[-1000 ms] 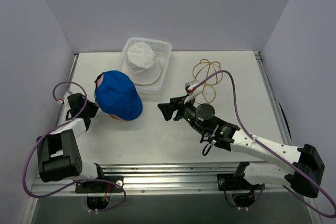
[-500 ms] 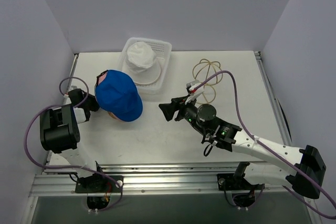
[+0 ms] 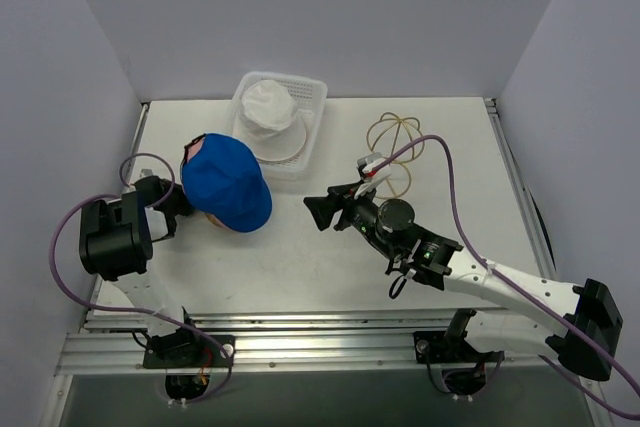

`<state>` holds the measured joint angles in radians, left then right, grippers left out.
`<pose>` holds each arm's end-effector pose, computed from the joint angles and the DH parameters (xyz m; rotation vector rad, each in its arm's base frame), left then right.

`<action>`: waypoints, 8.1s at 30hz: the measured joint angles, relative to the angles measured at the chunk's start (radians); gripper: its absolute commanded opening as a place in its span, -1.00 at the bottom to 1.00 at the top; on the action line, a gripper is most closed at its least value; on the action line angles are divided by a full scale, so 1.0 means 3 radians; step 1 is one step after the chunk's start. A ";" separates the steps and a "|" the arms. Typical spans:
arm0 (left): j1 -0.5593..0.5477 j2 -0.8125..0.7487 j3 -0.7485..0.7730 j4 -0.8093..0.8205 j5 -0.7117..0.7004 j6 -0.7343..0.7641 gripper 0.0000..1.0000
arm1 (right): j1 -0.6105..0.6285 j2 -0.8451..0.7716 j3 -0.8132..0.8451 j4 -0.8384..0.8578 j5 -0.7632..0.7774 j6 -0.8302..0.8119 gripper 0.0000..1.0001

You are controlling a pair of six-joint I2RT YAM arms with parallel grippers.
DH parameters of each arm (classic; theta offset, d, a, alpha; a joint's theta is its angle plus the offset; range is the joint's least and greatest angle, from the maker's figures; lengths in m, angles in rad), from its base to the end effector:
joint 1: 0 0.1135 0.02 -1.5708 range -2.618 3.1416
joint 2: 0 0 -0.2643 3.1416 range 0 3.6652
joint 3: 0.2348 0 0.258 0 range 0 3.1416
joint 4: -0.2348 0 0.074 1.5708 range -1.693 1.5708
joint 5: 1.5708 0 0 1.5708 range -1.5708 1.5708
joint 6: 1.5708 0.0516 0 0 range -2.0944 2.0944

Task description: Stack the hats

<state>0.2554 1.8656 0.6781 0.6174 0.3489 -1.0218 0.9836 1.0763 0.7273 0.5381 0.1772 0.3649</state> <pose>0.3425 0.0712 0.0900 -1.1438 1.8973 -0.8113 0.1591 0.2226 0.3402 -0.2932 1.4292 0.9948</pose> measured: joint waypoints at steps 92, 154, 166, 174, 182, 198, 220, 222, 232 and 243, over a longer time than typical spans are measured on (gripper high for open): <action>-0.1406 -0.2645 0.0946 -0.2927 -0.1582 0.1525 -0.21 | 0.0018 0.1311 0.0482 0.0014 0.0148 -0.0056 0.21; -0.1516 -0.2422 0.0946 -0.2962 -0.1887 0.1601 -0.51 | 0.0287 0.1629 0.0654 0.0292 0.0080 -0.0100 0.19; -0.1522 -0.2466 0.0944 -0.2948 -0.1961 0.1619 -0.95 | 0.0287 0.1714 0.0692 0.0296 0.0075 -0.0100 0.19; -0.1522 -0.2466 0.0924 -0.2942 -0.1971 0.1620 -0.95 | 0.0287 0.1748 0.0699 0.0312 0.0058 -0.0100 0.19; -0.1525 -0.2466 0.0839 -0.2921 -0.2041 0.1620 -0.95 | 0.0290 0.1748 0.0699 0.0315 0.0058 -0.0099 0.19; -0.1528 -0.2466 0.0675 -0.2797 -0.2118 0.1625 -0.95 | 0.0290 0.1748 0.0698 0.0345 0.0058 -0.0099 0.19; -0.1531 -0.2524 0.0716 -0.2925 -0.2213 0.1626 -0.63 | 0.0290 0.1577 0.0448 0.0388 0.0062 -0.0085 0.19; -0.1531 -0.2553 0.0730 -0.2934 -0.2209 0.1628 -0.57 | 0.0290 0.1472 0.0403 0.0388 0.0066 -0.0078 0.19; -0.1531 -0.2529 0.0741 -0.2920 -0.2075 0.1629 -0.53 | 0.0290 0.1358 -0.0053 0.0720 0.0079 -0.0076 0.20; -0.1531 -0.2387 0.0740 -0.2864 -0.2090 0.1677 -0.80 | 0.0280 0.1486 -0.0224 0.0974 0.0107 -0.0074 0.19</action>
<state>-0.2039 1.1496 0.9001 -0.2417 -0.2783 -0.5186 1.0676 1.5223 0.6601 0.8303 0.2092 0.3428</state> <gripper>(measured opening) 0.110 0.599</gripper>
